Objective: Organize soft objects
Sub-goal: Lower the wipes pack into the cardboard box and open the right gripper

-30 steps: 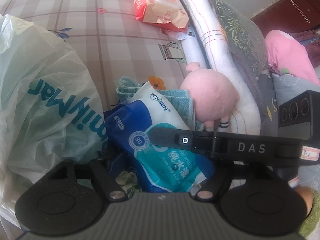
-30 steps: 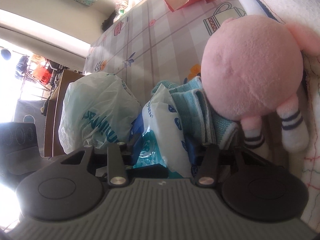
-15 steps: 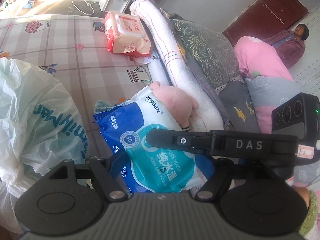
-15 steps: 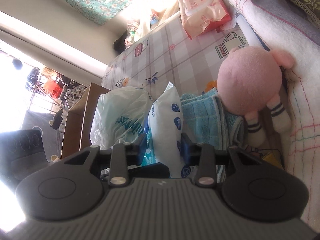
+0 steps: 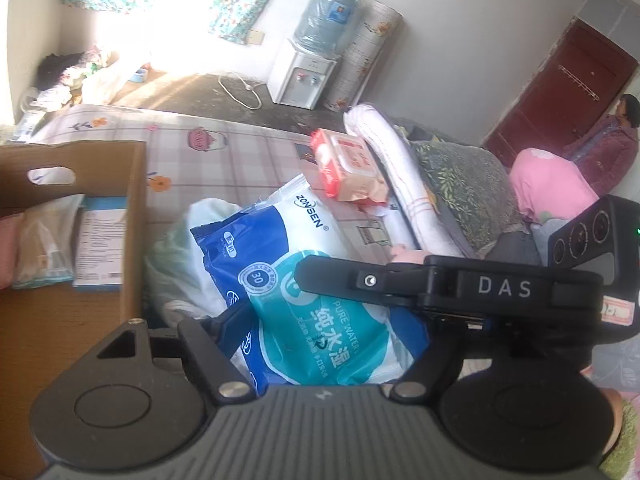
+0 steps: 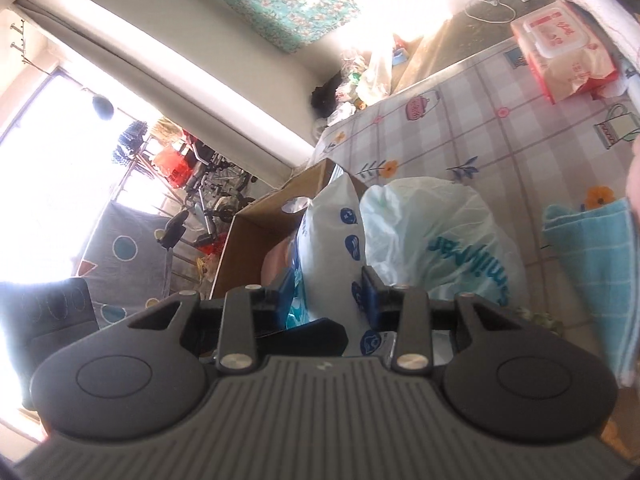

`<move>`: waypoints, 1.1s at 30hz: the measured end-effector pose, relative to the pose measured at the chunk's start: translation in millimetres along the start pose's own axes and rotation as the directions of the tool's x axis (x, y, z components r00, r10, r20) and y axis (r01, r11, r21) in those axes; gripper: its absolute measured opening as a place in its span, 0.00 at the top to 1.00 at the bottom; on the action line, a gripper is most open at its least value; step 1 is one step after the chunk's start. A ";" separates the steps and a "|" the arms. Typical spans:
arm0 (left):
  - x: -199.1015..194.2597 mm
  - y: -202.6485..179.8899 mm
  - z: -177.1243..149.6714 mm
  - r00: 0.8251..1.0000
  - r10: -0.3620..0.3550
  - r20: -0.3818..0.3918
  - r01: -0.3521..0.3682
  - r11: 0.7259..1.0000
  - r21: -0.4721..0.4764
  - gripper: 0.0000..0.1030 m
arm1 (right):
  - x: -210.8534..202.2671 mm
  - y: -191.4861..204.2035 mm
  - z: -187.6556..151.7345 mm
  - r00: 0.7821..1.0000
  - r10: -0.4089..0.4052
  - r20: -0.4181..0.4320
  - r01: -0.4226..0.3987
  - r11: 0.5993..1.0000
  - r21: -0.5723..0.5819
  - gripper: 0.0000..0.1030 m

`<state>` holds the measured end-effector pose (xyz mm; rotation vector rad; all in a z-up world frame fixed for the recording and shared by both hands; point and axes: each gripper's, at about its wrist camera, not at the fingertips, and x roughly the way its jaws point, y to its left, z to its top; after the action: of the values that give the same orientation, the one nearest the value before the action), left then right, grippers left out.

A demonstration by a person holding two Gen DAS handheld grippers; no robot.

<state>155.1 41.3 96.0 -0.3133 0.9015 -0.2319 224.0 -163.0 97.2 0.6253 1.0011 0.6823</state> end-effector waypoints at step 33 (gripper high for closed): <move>73.3 193.6 -15.1 0.932 0.177 -0.317 -0.253 0.943 -0.217 0.39 | 99.7 18.2 -45.9 0.997 0.069 -0.025 -0.069 0.998 -0.008 0.65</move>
<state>199.9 194.8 -36.2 -0.4203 1.2566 0.0475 215.8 -68.8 38.6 0.6476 1.0026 0.7564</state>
